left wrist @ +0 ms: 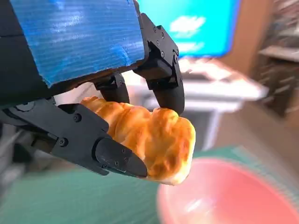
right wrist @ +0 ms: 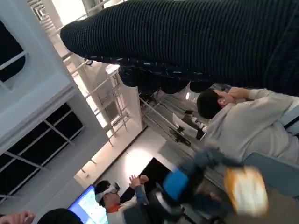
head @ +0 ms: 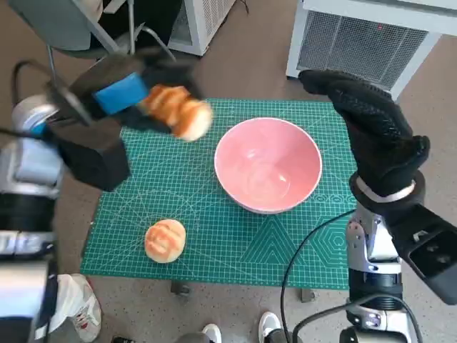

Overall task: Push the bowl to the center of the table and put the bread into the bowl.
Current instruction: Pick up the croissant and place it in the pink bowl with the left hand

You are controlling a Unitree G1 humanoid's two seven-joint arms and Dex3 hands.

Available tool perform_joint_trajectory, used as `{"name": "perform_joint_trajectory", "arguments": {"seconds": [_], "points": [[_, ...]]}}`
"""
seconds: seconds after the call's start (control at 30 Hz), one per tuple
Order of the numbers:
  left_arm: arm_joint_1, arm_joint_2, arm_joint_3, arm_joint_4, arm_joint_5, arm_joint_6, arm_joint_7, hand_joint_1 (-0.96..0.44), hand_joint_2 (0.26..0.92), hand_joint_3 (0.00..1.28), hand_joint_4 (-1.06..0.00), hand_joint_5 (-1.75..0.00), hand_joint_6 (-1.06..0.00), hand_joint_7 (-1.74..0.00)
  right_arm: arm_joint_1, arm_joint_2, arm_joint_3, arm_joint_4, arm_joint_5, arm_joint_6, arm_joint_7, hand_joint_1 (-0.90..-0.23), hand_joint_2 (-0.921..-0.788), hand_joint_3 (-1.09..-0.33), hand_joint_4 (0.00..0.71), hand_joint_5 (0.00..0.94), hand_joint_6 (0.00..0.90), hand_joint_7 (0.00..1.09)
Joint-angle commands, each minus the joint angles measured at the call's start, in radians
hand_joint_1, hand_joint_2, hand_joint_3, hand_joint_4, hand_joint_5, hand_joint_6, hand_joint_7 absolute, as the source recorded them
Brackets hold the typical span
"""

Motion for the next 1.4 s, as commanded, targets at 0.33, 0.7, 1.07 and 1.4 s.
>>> {"name": "perform_joint_trajectory", "arguments": {"seconds": [0.33,0.7,1.07,1.4], "points": [[-0.083,-0.159,-0.112,0.111,0.081,-0.040,0.024,0.00,0.920,0.12,-0.55,-1.18,-0.66,-1.27,0.017,-0.008,0.000,-0.001,0.000,-0.002,-0.003,-0.560,-0.921,-0.787,-0.001,0.489,-0.001,0.69],[-0.058,-0.251,-0.171,0.171,0.106,0.114,-0.057,-0.11,0.888,0.15,-0.31,-0.23,-0.39,-0.68,0.039,-0.016,-0.005,-0.033,0.010,0.010,-0.007,-0.574,-0.921,-0.799,-0.001,0.487,-0.001,0.69],[-0.029,-0.248,-0.203,0.109,0.143,0.177,-0.079,-0.16,0.872,0.01,-0.11,0.00,-0.33,-0.07,0.047,-0.014,-0.007,-0.044,-0.001,0.009,-0.029,-0.565,-0.921,-0.790,-0.001,0.479,-0.001,0.71],[0.050,-0.164,-0.152,-0.075,0.094,0.154,-0.096,-0.19,0.854,0.00,-0.08,0.00,-0.32,-0.04,0.053,-0.010,-0.001,-0.049,-0.014,0.001,-0.045,-0.563,-0.921,-0.787,-0.001,0.477,-0.001,0.73]]}}
